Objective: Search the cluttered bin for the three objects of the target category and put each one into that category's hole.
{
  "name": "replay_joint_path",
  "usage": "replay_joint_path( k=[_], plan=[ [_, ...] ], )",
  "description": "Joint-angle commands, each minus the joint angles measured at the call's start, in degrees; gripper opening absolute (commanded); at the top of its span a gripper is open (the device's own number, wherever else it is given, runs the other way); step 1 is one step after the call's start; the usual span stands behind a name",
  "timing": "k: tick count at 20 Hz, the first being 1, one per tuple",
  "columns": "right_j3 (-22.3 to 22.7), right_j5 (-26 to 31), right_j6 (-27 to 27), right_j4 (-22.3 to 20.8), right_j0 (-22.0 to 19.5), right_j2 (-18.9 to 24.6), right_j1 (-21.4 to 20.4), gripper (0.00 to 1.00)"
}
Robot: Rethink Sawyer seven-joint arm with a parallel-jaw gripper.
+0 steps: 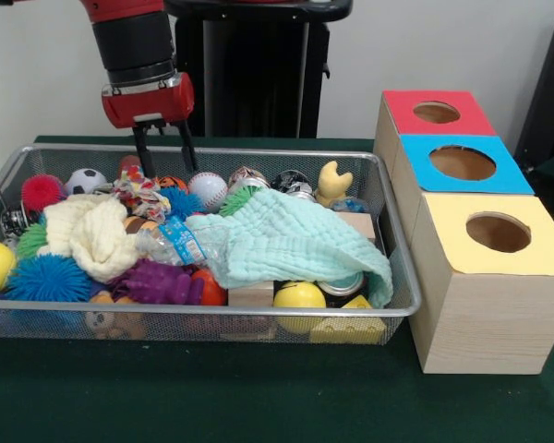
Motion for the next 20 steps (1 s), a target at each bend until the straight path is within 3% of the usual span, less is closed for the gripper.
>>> replay_joint_path(
  k=[1,10,20],
  plan=[
    [-6.21,7.93,-10.93,1.28,-0.95,4.28,-0.29,1.00],
    [-6.72,9.14,-11.33,1.01,-1.52,5.31,-0.21,1.00],
    [-6.19,13.95,-11.83,4.86,-1.43,7.30,-4.59,1.00]
  ],
)
